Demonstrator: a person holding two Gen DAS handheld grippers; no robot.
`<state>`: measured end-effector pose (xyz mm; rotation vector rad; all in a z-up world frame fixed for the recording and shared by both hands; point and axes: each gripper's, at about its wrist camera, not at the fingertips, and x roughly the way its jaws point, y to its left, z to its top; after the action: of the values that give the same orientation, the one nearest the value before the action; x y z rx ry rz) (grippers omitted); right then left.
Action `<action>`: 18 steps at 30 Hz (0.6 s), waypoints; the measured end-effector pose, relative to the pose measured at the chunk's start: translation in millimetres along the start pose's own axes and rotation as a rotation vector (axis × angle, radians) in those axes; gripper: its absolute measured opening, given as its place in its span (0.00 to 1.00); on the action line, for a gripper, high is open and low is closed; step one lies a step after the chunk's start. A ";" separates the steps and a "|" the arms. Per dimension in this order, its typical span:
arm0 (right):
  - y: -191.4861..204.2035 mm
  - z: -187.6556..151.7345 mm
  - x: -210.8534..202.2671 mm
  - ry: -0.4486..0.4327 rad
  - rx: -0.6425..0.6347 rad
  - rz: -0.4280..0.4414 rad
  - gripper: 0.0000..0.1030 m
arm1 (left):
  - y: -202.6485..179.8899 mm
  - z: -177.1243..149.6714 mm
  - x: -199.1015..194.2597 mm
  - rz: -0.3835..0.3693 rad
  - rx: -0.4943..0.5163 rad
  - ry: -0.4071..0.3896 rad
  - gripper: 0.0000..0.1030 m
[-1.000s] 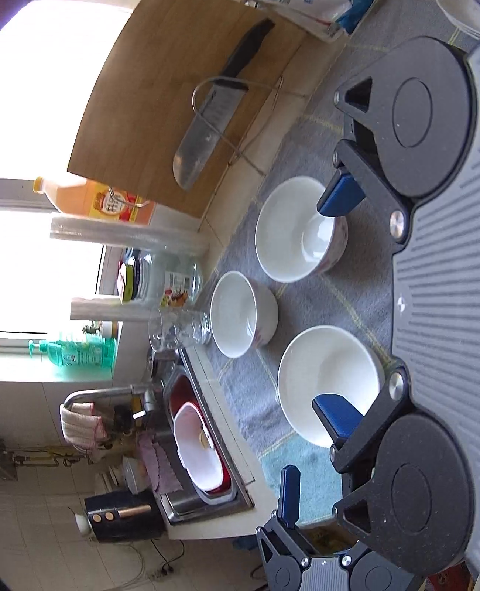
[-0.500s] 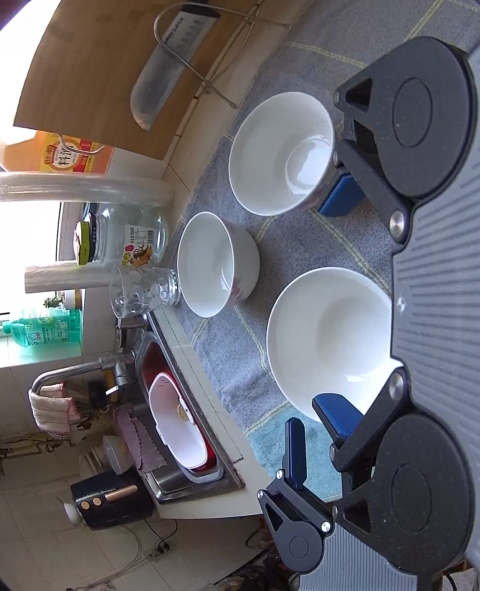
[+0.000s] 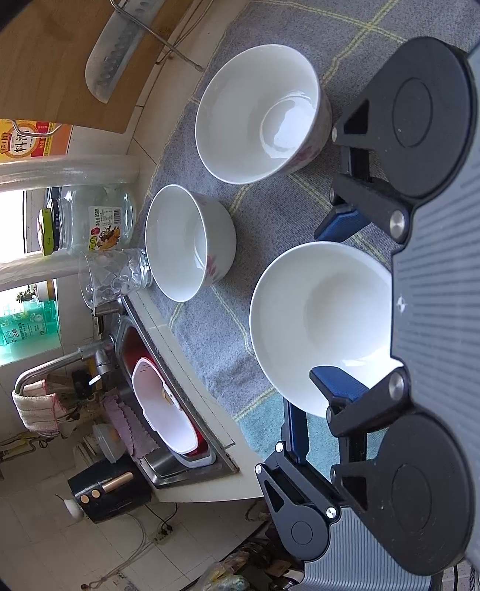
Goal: Organize plates and bowls
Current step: 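Move the right tool to a white bowl and grip its rim, then lift the white bowl with the right tool and carry it toward the plates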
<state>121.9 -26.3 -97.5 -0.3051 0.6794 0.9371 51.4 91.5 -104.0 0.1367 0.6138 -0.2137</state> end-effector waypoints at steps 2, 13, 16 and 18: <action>0.1 1.1 0.2 0.005 -0.001 0.002 0.75 | 0.1 0.1 0.0 -0.001 -0.001 0.000 0.91; -19.2 4.3 -3.9 0.018 0.130 0.090 0.76 | -0.1 0.5 -0.1 -0.011 0.007 0.002 0.91; -19.6 3.5 -7.9 0.014 0.142 0.097 0.76 | -0.6 1.3 -0.9 -0.020 0.003 0.006 0.91; -17.6 3.2 -10.3 0.015 0.134 0.084 0.76 | -2.5 2.0 -1.4 -0.024 0.008 0.009 0.91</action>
<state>133.4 -41.3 -89.1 -0.1659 0.7702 0.9646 50.9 88.9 -101.7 0.1379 0.6241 -0.2389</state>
